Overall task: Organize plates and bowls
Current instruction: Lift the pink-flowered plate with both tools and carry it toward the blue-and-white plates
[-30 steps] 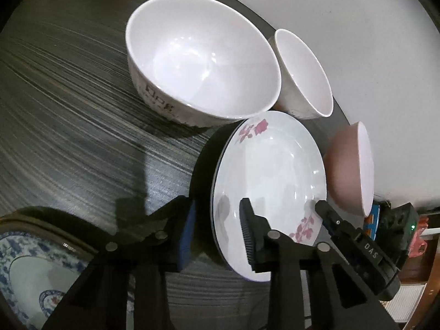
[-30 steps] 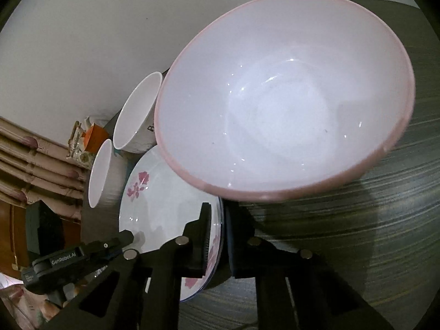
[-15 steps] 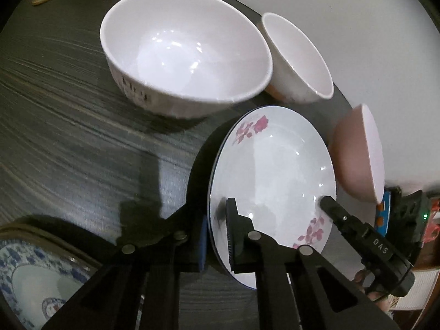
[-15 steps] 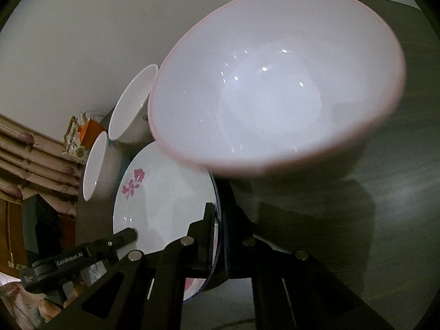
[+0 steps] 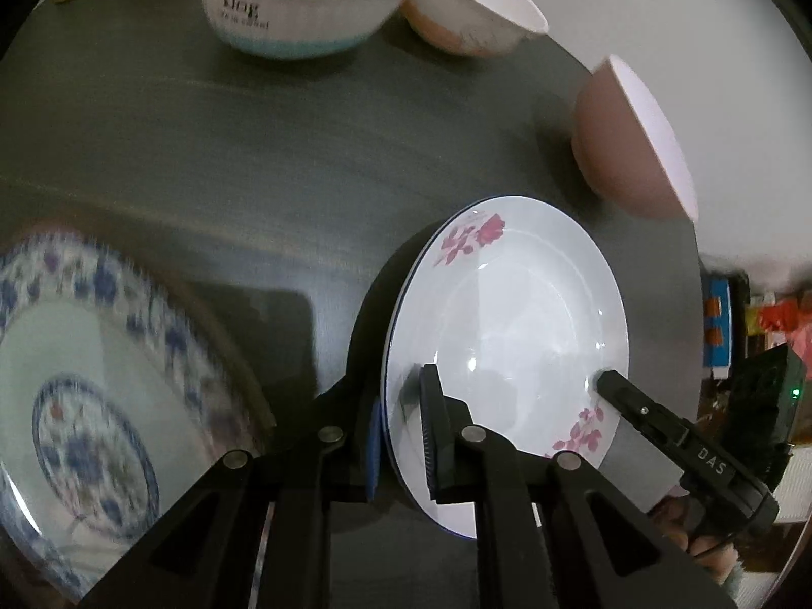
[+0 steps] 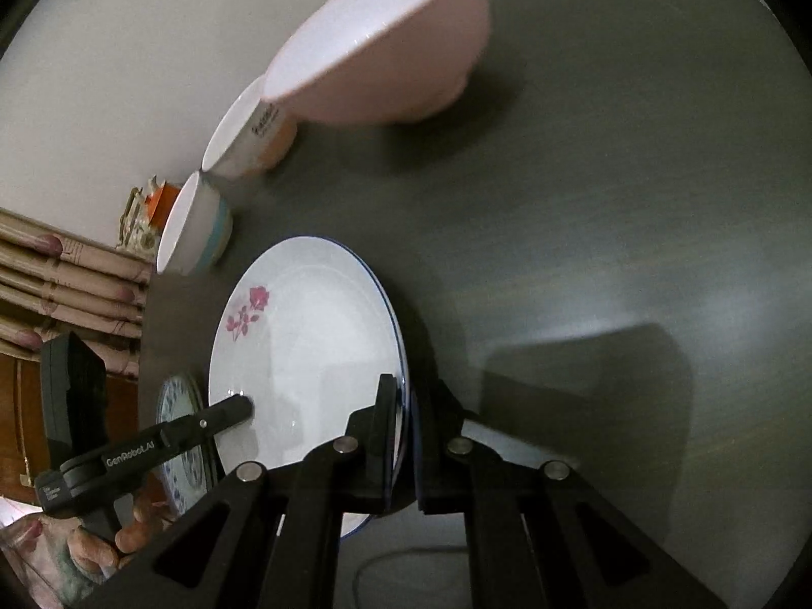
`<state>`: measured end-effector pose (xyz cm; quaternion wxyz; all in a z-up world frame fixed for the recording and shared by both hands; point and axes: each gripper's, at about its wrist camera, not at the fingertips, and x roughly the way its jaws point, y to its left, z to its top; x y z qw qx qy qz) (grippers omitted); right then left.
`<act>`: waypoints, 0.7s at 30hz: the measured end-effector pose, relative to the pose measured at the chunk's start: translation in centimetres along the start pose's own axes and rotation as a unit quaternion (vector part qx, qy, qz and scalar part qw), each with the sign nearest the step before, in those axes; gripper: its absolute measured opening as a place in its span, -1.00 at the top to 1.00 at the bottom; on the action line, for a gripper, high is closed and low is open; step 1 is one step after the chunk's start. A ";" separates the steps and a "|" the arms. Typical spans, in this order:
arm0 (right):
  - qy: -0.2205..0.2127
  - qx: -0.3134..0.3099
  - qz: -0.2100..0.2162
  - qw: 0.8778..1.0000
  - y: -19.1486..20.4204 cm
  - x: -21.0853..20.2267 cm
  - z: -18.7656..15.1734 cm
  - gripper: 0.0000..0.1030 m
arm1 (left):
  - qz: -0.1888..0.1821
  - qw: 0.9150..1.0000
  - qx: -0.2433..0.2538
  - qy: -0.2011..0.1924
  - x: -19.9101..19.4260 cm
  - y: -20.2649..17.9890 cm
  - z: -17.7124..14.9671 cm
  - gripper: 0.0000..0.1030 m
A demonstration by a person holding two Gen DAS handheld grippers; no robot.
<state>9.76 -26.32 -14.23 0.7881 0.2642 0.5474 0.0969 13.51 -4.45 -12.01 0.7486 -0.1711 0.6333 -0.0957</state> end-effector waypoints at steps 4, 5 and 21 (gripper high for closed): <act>0.012 0.001 0.000 1.000 0.1 -0.3 -1.9 0.89 | 0.011 1.000 0.016 0.004 -0.1 -0.2 -1.8 0.77; 0.015 -0.003 -0.001 1.000 0.3 -0.3 -2.2 0.89 | 0.011 1.000 0.016 0.004 -0.2 -0.1 -2.1 0.77; 0.013 -0.030 0.001 0.999 -0.2 -0.6 -2.8 0.83 | 0.032 0.999 0.032 -0.012 0.1 -1.0 -4.9 0.74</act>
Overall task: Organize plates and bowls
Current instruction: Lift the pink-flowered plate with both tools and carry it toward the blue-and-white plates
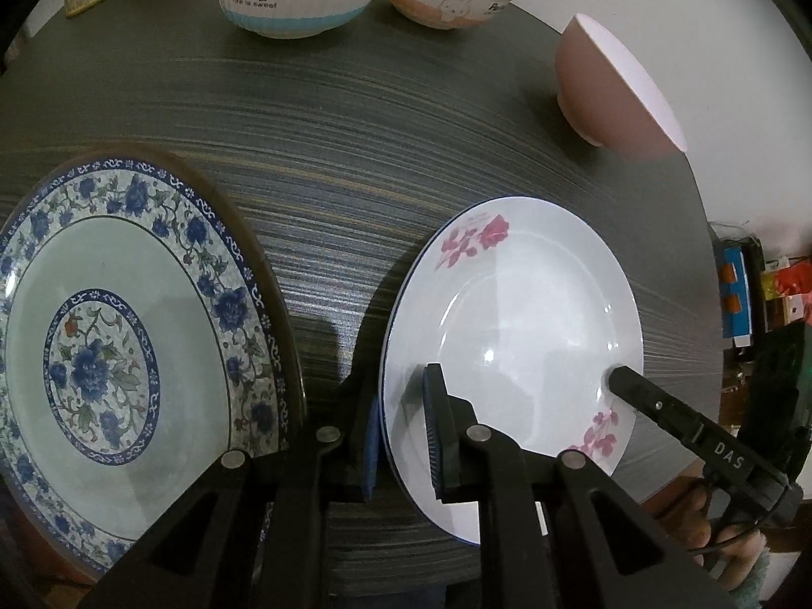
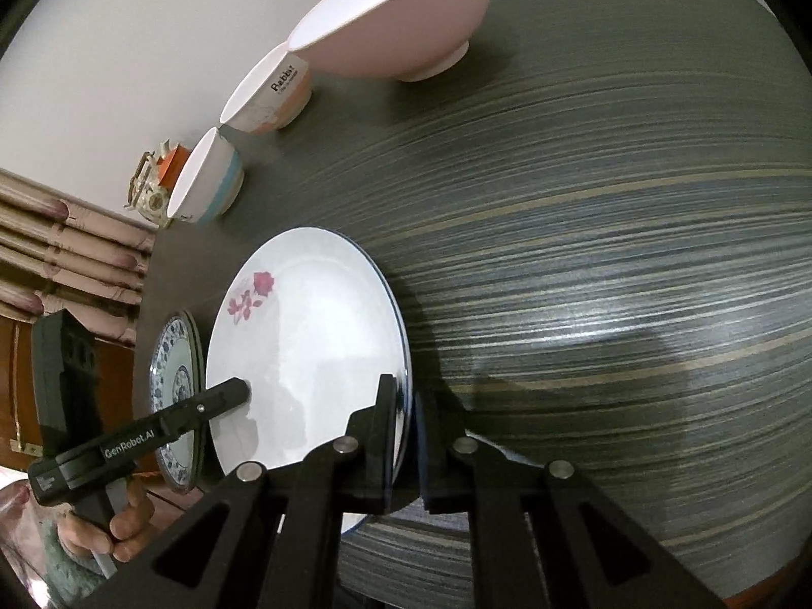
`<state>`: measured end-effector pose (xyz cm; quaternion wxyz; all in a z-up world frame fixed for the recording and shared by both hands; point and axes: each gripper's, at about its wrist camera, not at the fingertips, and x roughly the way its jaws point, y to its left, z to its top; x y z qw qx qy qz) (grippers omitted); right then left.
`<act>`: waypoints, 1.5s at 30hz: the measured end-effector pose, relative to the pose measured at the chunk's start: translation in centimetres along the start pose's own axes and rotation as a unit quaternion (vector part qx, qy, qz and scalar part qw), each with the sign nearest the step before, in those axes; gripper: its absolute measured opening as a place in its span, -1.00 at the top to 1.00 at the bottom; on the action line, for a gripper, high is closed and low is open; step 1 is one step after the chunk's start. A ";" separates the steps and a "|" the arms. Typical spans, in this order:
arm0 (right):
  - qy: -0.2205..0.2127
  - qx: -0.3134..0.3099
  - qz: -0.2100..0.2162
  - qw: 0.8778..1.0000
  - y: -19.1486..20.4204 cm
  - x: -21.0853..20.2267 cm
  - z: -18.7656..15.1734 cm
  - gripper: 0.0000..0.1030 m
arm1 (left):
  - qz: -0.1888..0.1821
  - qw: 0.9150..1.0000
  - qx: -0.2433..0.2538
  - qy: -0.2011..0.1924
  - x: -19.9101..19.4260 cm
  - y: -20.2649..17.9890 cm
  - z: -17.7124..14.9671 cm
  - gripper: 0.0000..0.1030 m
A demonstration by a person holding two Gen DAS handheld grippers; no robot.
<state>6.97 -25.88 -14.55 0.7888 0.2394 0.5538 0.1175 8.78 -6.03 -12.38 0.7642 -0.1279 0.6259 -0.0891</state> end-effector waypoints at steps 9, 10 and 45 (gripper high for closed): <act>-0.006 -0.010 -0.009 1.000 0.2 -0.3 -0.3 0.86 | 0.028 0.999 0.018 -0.020 0.0 -1.5 -0.8 0.72; -0.007 -0.009 -0.010 1.000 0.2 -0.3 -0.4 0.86 | 0.029 0.999 0.018 -0.022 0.0 -1.5 -0.9 0.73; -0.030 -0.033 -0.005 0.999 2.9 -2.3 -1.5 0.86 | 0.026 0.998 0.009 -0.051 -3.9 -1.2 -1.8 0.77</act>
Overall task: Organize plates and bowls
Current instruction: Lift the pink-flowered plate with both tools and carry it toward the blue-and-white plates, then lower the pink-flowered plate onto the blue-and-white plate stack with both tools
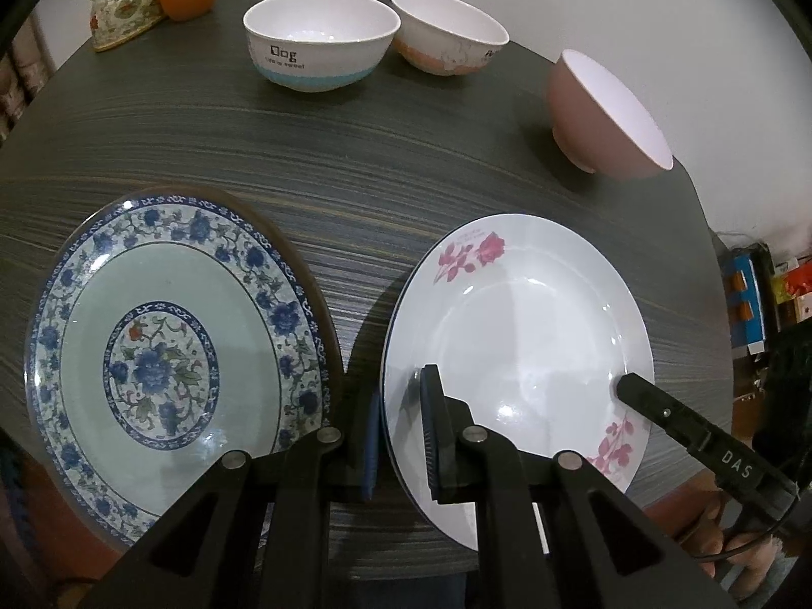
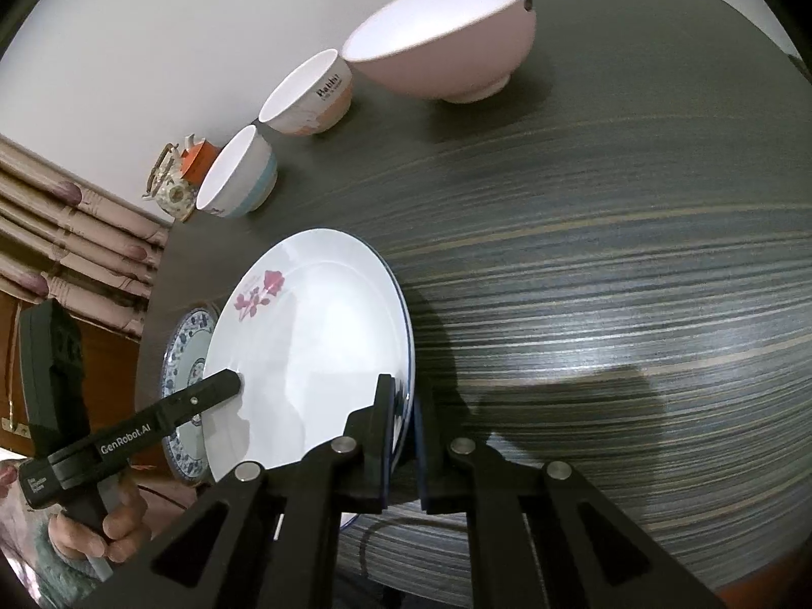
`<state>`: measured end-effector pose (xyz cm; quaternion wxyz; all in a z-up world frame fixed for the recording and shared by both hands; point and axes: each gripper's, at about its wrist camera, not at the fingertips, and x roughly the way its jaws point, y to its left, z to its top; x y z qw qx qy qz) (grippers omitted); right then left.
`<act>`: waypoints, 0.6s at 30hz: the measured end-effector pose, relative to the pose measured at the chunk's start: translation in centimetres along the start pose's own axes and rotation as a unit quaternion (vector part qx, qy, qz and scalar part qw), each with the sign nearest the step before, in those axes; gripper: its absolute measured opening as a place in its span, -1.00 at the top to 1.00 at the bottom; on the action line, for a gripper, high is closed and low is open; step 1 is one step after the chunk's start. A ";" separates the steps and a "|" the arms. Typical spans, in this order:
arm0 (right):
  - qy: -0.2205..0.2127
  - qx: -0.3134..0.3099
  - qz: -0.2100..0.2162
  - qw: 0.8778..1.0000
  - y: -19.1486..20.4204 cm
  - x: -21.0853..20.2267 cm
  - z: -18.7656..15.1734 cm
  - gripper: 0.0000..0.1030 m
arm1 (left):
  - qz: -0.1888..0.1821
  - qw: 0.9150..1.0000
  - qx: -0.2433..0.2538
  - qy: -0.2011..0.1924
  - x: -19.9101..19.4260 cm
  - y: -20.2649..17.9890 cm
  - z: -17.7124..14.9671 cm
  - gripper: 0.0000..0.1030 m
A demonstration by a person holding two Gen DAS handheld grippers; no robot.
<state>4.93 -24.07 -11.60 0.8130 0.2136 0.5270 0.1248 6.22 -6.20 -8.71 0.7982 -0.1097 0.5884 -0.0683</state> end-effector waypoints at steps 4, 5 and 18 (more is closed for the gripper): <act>-0.006 -0.002 -0.002 1.000 0.6 -0.5 0.0 0.86 | -0.007 1.000 -0.003 -0.007 -0.8 0.4 0.0 0.77; -0.006 -0.002 -0.002 1.000 0.8 -0.5 0.1 0.86 | -0.008 1.000 -0.003 -0.009 -1.1 0.5 -0.1 0.77; -0.003 -0.030 0.006 1.000 5.2 0.0 0.9 0.86 | -0.003 0.999 -0.029 -0.037 -5.2 4.5 -0.7 0.77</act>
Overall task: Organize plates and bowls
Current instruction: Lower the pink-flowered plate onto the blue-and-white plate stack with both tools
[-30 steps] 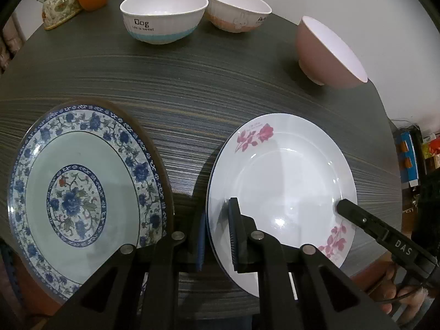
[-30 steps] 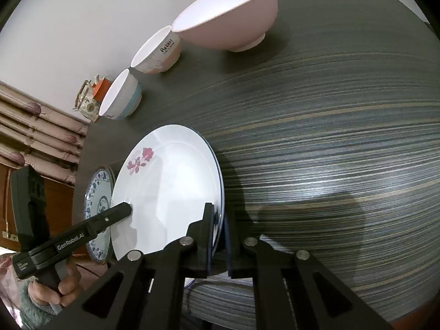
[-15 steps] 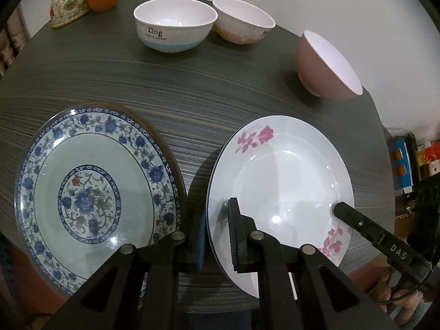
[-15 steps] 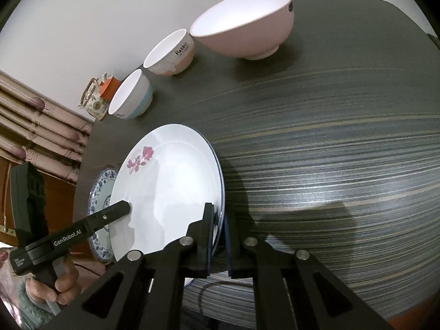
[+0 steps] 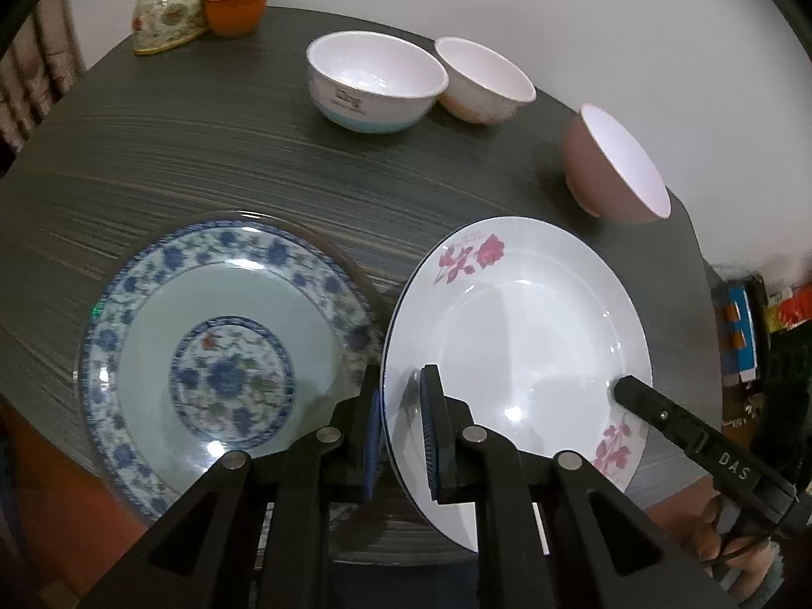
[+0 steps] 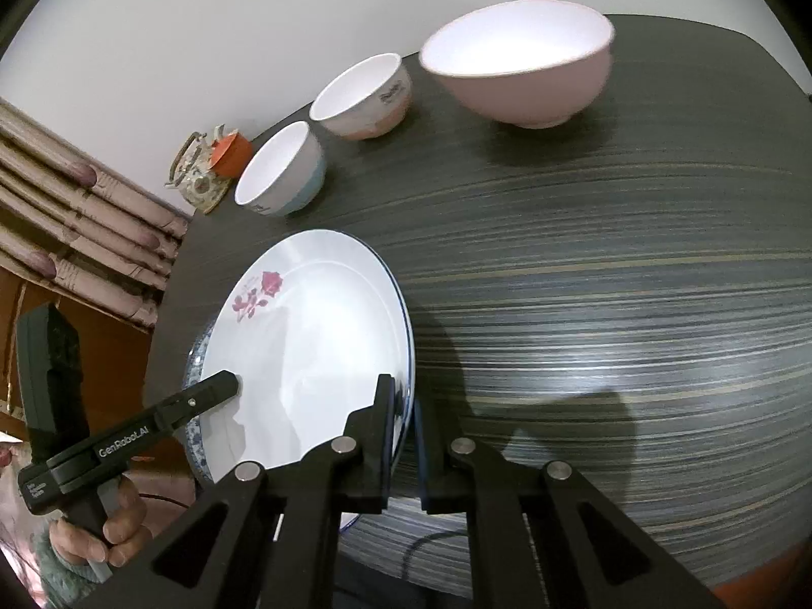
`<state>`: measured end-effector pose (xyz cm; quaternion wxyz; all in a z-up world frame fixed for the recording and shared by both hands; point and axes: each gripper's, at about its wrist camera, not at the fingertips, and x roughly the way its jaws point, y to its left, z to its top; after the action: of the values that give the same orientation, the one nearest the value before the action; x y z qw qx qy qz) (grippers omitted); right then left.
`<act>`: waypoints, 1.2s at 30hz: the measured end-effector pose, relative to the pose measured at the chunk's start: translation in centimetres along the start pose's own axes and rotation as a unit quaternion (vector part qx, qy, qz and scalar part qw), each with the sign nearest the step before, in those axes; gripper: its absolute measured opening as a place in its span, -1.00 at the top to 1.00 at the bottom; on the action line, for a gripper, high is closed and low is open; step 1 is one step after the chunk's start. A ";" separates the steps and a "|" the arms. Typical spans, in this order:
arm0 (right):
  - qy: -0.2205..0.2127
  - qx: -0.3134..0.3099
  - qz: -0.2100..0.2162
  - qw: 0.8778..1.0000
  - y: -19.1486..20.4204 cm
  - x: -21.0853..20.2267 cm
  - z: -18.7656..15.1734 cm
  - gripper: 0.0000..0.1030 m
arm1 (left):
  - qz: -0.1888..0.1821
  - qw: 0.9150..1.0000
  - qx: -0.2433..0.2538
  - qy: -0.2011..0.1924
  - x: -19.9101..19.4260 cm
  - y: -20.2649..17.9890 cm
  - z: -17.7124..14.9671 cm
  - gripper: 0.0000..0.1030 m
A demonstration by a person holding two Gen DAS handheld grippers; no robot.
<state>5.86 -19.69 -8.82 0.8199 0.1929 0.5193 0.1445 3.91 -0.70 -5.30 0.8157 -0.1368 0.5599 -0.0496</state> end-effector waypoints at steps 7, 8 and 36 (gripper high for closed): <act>0.009 -0.021 0.011 1.000 3.0 0.9 0.2 0.86 | 0.007 1.000 -0.023 -0.015 -2.3 3.3 -0.3 0.77; 0.010 -0.024 0.012 1.000 3.3 1.1 0.1 0.86 | 0.008 0.999 -0.027 -0.017 -2.5 3.8 -0.4 0.77; 0.069 -0.076 0.017 0.995 12.3 7.8 -1.3 0.85 | 0.023 0.990 -0.135 -0.038 -4.2 14.6 -1.9 0.77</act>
<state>7.46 -5.16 -9.77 0.7920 0.1285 0.5584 0.2108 -0.42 13.98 -6.22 0.8116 -0.2344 0.5328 0.0508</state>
